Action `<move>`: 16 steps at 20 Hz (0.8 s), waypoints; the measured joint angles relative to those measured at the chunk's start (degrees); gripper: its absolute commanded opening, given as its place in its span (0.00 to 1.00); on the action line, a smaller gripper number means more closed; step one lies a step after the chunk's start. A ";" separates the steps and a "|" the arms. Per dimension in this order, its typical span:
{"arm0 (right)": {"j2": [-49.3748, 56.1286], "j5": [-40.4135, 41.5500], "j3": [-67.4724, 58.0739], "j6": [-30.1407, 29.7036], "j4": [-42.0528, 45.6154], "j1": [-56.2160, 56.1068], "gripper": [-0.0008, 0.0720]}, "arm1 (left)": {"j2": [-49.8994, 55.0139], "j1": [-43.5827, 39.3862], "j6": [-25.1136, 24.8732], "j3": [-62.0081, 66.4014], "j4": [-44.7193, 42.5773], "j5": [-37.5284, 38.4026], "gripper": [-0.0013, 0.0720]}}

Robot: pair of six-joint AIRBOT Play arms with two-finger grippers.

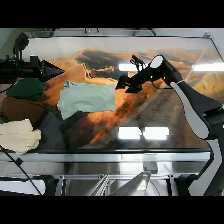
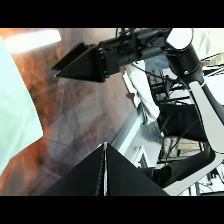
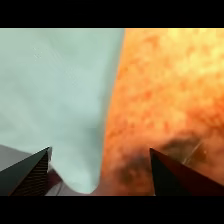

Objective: Fold the shirts.

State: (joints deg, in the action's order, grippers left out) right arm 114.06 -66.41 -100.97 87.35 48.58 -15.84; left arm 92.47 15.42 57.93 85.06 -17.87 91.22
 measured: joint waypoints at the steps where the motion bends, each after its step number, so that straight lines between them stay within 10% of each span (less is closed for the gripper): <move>1: 0.70 0.92 1.07 0.44 -0.42 -0.42 0.98 | 0.00 0.02 -0.02 0.00 -0.09 0.09 0.05; 6: 5.75 5.49 3.28 -4.66 -14.47 -3.54 0.96 | 0.00 0.02 -0.04 0.02 -0.11 0.11 0.05; 7: 6.51 5.97 3.43 -6.78 -17.46 -4.11 0.82 | 0.00 0.02 -0.04 0.02 -0.11 0.13 0.05; 8: 7.17 6.51 3.56 -8.74 -19.89 -4.61 0.33 | 0.00 0.02 -0.04 0.02 -0.11 0.15 0.05; 10: 8.15 6.99 3.69 -12.13 -23.37 -5.29 0.10 | 0.00 0.02 -0.04 0.02 -0.13 0.20 0.05; 16: 2.03 4.31 2.67 -13.03 -22.53 -2.10 0.04 | 0.00 0.02 -0.02 0.02 -0.13 0.33 0.05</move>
State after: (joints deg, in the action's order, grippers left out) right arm 116.09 -62.11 -98.30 74.32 26.04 -17.93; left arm 92.47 15.44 57.91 85.08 -18.00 91.55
